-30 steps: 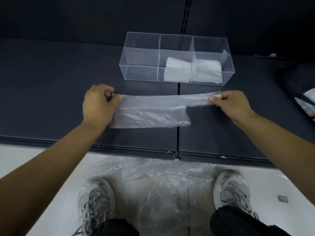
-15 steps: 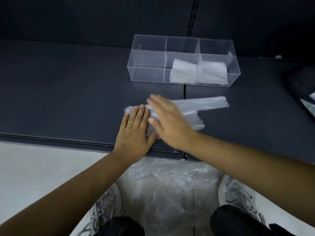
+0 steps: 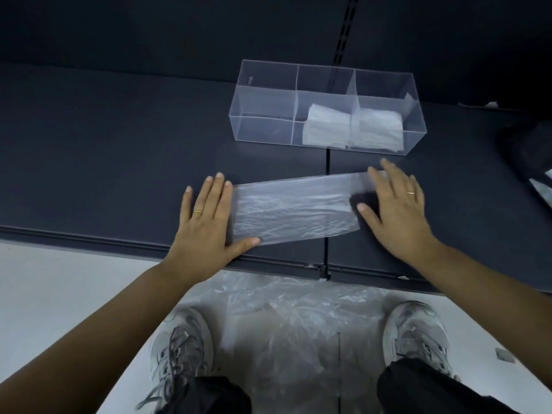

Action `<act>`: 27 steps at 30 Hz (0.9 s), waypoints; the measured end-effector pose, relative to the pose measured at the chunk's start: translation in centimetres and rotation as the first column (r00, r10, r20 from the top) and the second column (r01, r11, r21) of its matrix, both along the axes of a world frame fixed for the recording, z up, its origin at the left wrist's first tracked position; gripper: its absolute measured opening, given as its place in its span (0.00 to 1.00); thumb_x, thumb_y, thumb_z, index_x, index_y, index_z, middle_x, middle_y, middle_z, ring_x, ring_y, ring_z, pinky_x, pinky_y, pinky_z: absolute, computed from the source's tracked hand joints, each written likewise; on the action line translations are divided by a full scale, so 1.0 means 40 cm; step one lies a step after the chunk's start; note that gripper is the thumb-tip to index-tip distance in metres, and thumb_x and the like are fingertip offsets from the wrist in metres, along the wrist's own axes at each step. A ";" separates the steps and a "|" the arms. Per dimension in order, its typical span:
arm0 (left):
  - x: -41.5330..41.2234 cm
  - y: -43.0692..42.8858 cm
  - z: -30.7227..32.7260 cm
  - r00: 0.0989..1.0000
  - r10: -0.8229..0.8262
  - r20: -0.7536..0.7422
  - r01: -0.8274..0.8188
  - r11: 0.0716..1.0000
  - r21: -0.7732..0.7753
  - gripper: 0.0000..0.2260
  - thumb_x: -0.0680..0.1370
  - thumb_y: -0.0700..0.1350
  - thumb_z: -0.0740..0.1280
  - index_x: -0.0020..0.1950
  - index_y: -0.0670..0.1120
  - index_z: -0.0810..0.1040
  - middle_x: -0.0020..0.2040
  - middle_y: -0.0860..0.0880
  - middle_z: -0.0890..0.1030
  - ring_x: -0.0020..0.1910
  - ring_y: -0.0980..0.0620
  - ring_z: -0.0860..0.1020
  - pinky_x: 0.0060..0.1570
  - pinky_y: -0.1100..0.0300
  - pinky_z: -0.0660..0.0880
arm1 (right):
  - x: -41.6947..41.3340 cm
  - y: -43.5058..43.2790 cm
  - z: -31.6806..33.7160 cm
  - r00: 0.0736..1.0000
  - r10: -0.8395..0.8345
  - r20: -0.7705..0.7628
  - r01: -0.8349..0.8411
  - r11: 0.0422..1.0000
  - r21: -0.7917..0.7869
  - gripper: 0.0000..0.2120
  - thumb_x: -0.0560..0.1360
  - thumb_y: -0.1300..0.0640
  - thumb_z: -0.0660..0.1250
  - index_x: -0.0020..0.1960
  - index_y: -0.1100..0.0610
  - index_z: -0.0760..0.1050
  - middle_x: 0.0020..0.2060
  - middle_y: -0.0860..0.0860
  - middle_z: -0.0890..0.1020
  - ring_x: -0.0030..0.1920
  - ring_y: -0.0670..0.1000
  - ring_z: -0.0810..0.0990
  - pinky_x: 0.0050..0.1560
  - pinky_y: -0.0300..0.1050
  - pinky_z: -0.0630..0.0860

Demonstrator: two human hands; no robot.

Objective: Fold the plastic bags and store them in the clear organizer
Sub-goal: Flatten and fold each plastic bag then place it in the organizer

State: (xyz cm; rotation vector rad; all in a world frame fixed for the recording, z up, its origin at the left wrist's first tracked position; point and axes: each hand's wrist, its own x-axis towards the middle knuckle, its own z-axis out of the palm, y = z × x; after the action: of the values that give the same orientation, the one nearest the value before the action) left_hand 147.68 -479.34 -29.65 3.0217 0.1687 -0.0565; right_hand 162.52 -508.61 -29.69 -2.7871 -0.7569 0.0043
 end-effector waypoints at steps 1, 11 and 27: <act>-0.003 -0.012 0.006 0.996 -0.069 0.053 0.071 0.997 -0.044 0.45 0.73 0.72 0.47 0.78 0.40 0.52 0.79 0.43 0.52 0.78 0.46 0.49 0.75 0.45 0.45 | -0.013 -0.010 0.014 0.998 0.066 -0.016 -0.064 0.993 0.102 0.25 0.75 0.51 0.66 0.70 0.55 0.67 0.71 0.55 0.65 0.72 0.58 0.62 0.71 0.56 0.56; 0.003 -0.128 -0.011 0.975 -0.185 0.125 0.216 0.923 -0.319 0.32 0.76 0.59 0.64 0.74 0.43 0.65 0.75 0.49 0.64 0.75 0.52 0.60 0.74 0.59 0.52 | -0.045 0.009 0.041 0.945 0.263 -0.197 -0.216 0.949 0.230 0.03 0.75 0.62 0.69 0.42 0.57 0.79 0.44 0.48 0.75 0.47 0.48 0.73 0.54 0.42 0.70; 0.058 -0.094 0.068 0.990 -0.034 0.138 0.091 0.897 -0.432 0.09 0.79 0.46 0.66 0.56 0.49 0.83 0.53 0.52 0.84 0.53 0.52 0.80 0.54 0.57 0.75 | -0.049 0.062 0.115 0.943 0.267 -0.198 -0.237 0.957 0.165 0.18 0.66 0.44 0.75 0.53 0.45 0.77 0.48 0.36 0.72 0.58 0.44 0.66 0.62 0.40 0.55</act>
State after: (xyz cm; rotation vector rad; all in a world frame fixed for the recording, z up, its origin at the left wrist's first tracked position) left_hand 149.98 -483.11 -26.92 2.5675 0.0386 0.0823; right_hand 160.56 -506.11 -25.09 -2.4870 -1.0084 0.2899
